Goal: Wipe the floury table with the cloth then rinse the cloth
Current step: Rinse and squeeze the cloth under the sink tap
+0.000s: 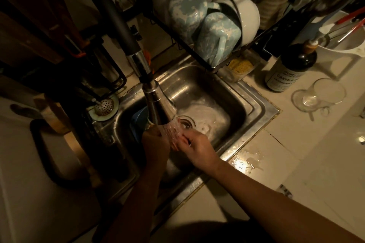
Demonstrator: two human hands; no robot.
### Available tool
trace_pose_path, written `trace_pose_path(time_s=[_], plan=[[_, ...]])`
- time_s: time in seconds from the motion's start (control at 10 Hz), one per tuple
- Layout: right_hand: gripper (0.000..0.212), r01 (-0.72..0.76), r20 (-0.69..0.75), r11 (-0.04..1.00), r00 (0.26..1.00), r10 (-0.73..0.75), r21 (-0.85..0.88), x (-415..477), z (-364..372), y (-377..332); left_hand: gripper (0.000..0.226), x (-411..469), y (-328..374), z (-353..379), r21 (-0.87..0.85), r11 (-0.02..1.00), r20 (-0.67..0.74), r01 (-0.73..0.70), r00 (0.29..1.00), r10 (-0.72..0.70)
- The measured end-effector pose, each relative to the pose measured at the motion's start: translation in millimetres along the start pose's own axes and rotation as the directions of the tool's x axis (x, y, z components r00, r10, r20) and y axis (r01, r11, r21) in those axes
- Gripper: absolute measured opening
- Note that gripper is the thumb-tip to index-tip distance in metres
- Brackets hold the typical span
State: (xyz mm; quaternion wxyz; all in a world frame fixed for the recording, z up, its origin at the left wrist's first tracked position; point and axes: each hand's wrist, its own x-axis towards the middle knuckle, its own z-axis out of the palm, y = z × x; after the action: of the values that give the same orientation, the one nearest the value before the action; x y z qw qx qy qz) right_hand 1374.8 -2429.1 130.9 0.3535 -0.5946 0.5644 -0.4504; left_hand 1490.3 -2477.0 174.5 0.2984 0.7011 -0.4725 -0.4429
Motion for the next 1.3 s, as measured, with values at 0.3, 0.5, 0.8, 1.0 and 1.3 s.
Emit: trace_pose_path(time_s=[0.3,0.5,0.8,1.0,1.3], plan=[[0.022,-0.200,0.044,0.972,0.980,0.196,0.127,1,-2,14,0.034,9,-16,1,-0.226,0.972,0.018,0.058,0.998,-0.056],[0.011,-0.451,0.151,0.826,0.892,0.425,0.337,3,-3,16,0.035,9,-6,0,-0.496,0.832,0.140,0.247,0.969,-0.204],[0.042,-0.482,0.342,0.185,0.798,0.496,0.856,-5,-12,12,0.034,8,-11,-14,-0.335,0.929,0.128,0.159,0.984,-0.122],[0.038,-0.371,-0.093,0.841,0.894,0.438,0.394,-1,-9,21,0.017,8,-12,-17,-0.079,0.997,0.022,0.011,1.000,-0.010],[0.020,-0.269,-0.204,0.931,0.925,0.322,0.247,11,0,5,0.018,0,-32,2,0.134,0.973,0.112,-0.189,0.978,0.175]])
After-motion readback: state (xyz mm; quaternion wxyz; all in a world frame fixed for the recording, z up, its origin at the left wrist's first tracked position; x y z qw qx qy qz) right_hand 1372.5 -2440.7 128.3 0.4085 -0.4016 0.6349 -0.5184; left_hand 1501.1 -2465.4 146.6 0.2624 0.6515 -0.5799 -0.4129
